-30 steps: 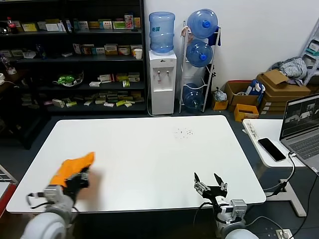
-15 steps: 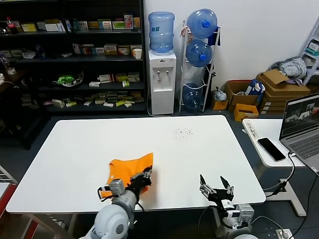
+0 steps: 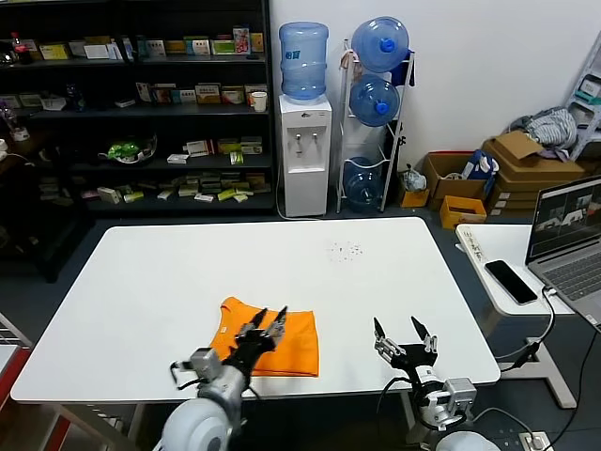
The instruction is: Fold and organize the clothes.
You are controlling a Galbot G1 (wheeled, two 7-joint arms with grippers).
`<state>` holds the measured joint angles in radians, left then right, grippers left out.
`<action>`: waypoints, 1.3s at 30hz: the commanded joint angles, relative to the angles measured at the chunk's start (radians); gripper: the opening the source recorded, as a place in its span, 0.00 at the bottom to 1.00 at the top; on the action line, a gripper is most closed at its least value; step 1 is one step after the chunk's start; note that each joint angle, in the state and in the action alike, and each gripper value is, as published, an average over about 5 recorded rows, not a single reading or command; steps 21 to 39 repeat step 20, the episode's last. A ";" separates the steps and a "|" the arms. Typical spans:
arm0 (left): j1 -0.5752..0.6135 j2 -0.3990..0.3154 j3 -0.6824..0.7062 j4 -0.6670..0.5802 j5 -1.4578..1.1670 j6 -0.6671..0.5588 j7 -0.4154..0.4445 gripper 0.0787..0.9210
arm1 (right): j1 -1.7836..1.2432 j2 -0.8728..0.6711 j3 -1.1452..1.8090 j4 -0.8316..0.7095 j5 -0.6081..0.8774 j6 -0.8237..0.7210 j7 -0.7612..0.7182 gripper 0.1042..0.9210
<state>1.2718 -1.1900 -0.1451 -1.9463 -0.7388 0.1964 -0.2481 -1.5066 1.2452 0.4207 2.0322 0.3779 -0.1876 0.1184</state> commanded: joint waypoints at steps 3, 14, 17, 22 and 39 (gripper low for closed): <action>0.413 0.017 -0.602 0.167 0.309 -0.605 0.376 0.70 | -0.012 0.034 0.075 -0.099 -0.132 0.207 -0.169 0.88; 0.398 -0.121 -0.610 0.195 0.324 -0.713 0.455 0.88 | -0.072 0.028 0.137 -0.080 -0.105 0.258 -0.219 0.88; 0.386 -0.136 -0.592 0.194 0.324 -0.709 0.458 0.88 | -0.073 0.025 0.131 -0.084 -0.102 0.263 -0.225 0.88; 0.381 -0.138 -0.582 0.194 0.324 -0.706 0.458 0.88 | -0.070 0.026 0.123 -0.088 -0.100 0.264 -0.226 0.88; 0.381 -0.138 -0.582 0.194 0.324 -0.706 0.458 0.88 | -0.070 0.026 0.123 -0.088 -0.100 0.264 -0.226 0.88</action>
